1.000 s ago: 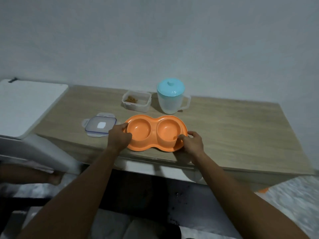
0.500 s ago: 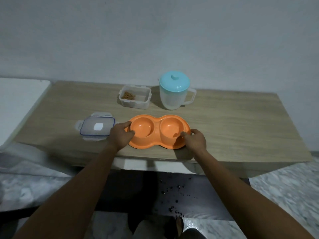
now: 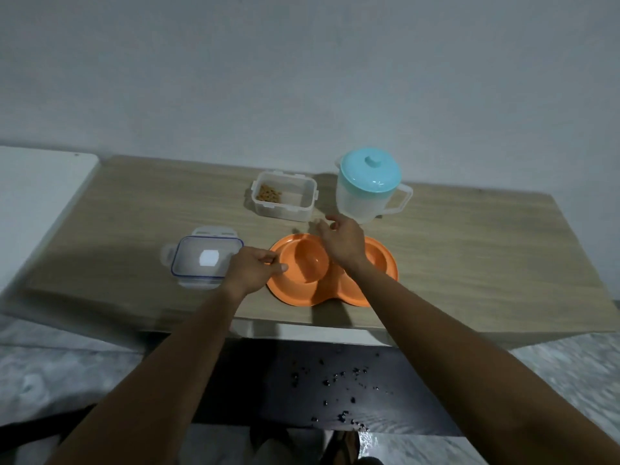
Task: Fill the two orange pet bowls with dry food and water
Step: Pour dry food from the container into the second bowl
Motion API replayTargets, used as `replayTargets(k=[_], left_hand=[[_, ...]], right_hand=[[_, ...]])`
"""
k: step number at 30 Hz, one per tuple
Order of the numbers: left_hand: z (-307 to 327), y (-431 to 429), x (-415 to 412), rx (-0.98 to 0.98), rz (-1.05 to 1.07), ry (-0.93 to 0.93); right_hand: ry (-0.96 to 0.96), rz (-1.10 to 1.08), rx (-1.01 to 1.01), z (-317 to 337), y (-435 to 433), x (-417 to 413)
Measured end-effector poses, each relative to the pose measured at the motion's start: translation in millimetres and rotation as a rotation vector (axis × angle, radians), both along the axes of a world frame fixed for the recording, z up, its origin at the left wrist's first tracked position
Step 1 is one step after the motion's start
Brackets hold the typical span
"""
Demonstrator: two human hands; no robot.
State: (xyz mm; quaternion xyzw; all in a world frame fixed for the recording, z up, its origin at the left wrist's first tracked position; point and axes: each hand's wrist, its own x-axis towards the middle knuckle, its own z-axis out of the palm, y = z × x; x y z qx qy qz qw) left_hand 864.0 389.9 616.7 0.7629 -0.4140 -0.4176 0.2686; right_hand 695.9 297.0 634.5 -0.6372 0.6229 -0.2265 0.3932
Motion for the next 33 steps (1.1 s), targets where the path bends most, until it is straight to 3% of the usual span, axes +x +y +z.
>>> replayTargets(k=[8,11,16,21,24,33], left_hand=[[-13.7,-8.2,5.6,-0.017,0.004,0.008],[-17.1,-9.9,7.3,-0.022,-0.008,-0.009],[-18.9,-10.5,13.3,-0.02,-0.02,0.022],[-12.2,-7.4,12.7,-0.038,-0.031,0.04],[-9.2,-5.7,11.8,-0.029,-0.007,0.048],[-7.9,-7.3,5.2,-0.027,0.03,0.055]], right_hand=[[-0.094,-0.151,0.291,-27.3,-73.1,68.9],[-0.082,-0.197,0.283,-51.6,-89.4,74.0],[-0.113,-0.214,0.232,-21.1,-65.0,69.0],[-0.473,-0.243,0.307,13.9,-35.8,37.9],[-0.581,-0.195,0.345,36.0,-14.7,10.5],[-0.457,-0.119,0.202,68.1,24.4,-70.8]])
